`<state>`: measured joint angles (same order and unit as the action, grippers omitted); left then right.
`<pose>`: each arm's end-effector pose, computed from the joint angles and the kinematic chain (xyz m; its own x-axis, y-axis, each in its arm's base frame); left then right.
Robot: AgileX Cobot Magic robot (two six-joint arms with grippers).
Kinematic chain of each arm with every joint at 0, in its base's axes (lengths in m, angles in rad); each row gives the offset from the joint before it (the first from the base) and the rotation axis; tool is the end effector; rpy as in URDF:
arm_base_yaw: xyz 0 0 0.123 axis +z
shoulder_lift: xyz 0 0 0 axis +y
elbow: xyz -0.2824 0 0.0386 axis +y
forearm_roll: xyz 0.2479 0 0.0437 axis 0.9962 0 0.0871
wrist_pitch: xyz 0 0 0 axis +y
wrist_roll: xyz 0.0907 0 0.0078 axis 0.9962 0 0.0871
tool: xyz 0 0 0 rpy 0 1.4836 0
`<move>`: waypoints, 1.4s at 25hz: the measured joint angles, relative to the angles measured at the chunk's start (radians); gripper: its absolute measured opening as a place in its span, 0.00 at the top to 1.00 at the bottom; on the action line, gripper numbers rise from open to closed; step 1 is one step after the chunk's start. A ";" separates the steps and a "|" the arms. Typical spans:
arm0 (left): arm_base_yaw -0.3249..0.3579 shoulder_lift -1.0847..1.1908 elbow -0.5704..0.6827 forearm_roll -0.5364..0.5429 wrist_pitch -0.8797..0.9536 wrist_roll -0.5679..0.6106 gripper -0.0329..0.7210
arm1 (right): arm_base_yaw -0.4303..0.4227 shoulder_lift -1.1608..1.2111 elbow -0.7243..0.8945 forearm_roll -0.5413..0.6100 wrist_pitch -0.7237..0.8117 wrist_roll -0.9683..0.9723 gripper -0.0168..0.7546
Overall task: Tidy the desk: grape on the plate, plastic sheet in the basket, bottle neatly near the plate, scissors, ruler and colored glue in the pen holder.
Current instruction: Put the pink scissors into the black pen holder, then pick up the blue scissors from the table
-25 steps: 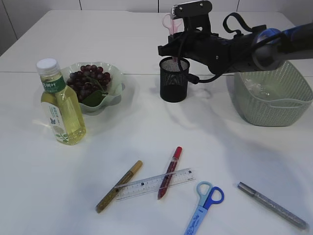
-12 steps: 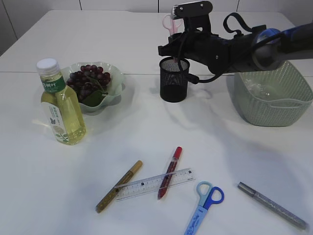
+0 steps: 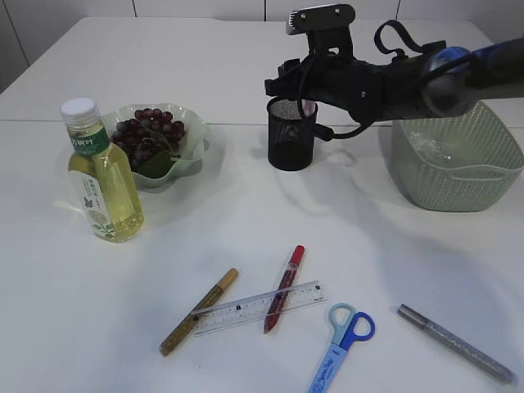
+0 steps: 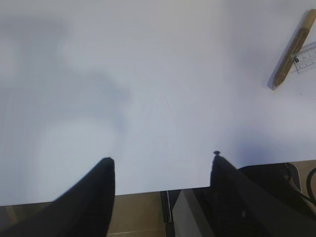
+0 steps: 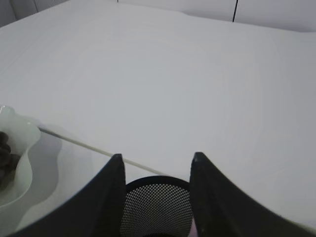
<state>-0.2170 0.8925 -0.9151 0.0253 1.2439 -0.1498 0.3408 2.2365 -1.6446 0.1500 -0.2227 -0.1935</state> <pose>0.1353 -0.0276 0.3339 -0.9050 0.0550 -0.4219 0.0783 0.9962 -0.0382 0.4931 0.1717 0.1936 -0.2498 -0.1386 -0.9583 -0.3163 0.9471 -0.0545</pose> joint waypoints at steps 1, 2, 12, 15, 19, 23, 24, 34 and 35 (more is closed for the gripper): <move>0.000 0.000 0.000 0.000 0.000 0.000 0.37 | 0.000 0.000 -0.006 -0.001 0.030 0.000 0.52; 0.000 0.000 0.000 0.000 0.000 0.000 0.37 | 0.000 -0.002 -0.016 -0.001 0.058 0.005 0.52; 0.000 0.000 0.000 0.000 0.000 0.000 0.37 | 0.000 -0.131 -0.184 0.087 0.439 0.028 0.52; 0.000 0.000 0.000 0.000 0.000 0.000 0.37 | 0.000 -0.159 -0.232 0.106 0.601 0.028 0.52; 0.000 0.000 0.000 0.000 0.000 0.000 0.37 | 0.000 -0.172 -0.297 0.113 0.868 0.055 0.52; 0.000 0.000 0.000 -0.010 0.000 0.000 0.37 | 0.000 -0.174 -0.348 0.113 1.117 0.095 0.52; 0.000 0.000 0.000 -0.017 0.000 0.000 0.37 | 0.000 -0.174 -0.355 0.113 1.181 0.105 0.52; 0.000 0.000 0.000 -0.070 0.000 0.000 0.37 | 0.000 -0.178 -0.373 0.051 1.458 0.194 0.52; 0.000 0.000 0.000 -0.072 0.000 0.000 0.37 | 0.000 -0.178 -0.373 0.050 1.459 0.203 0.52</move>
<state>-0.2170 0.8925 -0.9151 -0.0471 1.2439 -0.1498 0.3408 2.0589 -2.0172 0.1996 1.2364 0.0099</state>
